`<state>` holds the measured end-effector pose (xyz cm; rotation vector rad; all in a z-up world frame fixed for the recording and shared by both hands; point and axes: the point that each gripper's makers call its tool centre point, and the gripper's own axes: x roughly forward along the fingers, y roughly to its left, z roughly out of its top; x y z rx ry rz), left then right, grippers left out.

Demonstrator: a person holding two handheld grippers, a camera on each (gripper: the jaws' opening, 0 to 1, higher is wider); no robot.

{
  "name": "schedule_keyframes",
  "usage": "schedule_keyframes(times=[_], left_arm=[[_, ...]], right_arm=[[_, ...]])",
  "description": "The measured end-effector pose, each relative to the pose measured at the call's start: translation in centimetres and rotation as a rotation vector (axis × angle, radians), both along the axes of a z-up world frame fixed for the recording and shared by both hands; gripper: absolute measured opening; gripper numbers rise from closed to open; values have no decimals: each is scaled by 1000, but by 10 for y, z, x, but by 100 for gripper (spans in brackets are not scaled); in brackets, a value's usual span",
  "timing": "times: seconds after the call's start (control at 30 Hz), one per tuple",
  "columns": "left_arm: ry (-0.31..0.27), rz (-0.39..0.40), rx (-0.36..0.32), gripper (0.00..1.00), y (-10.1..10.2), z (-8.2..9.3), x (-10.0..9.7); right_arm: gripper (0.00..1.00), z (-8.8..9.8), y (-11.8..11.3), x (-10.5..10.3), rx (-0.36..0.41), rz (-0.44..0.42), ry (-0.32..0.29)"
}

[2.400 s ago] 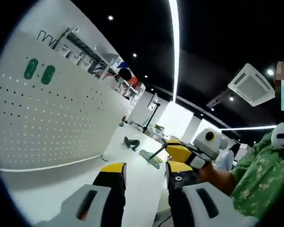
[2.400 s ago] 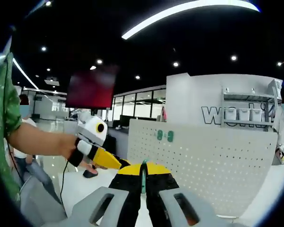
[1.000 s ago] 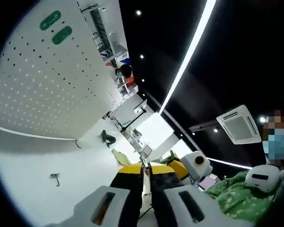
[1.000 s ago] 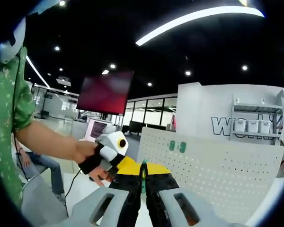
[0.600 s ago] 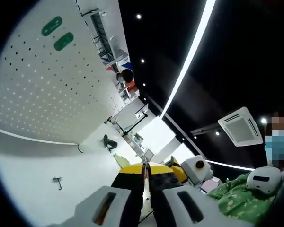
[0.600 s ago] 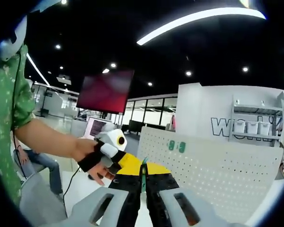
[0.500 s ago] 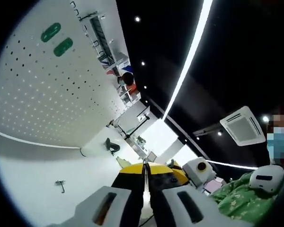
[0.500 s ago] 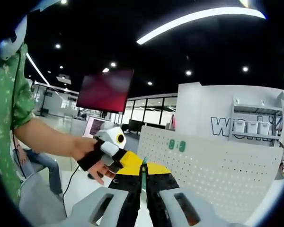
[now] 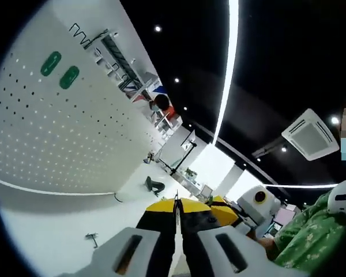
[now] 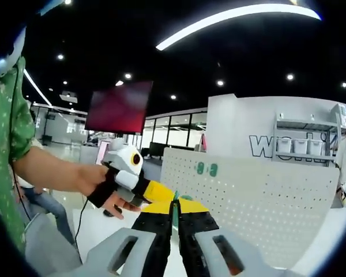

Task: Insert the hook assembly into the mounting plate slot until the hook locks in place.

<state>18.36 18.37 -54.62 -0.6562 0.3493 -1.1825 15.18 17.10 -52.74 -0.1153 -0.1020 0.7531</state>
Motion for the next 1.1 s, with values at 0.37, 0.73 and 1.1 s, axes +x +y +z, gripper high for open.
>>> schedule_keyframes(times=[0.37, 0.73, 1.1], left_arm=[[-225, 167, 183, 1, 1, 3, 7], [-405, 256, 302, 1, -7, 6, 2], [-410, 253, 292, 1, -17, 8, -3]], right_arm=[[7, -16, -10, 8, -19, -70, 62], [8, -17, -14, 13, -36, -108, 73], [6, -18, -17, 20, -70, -158, 48]])
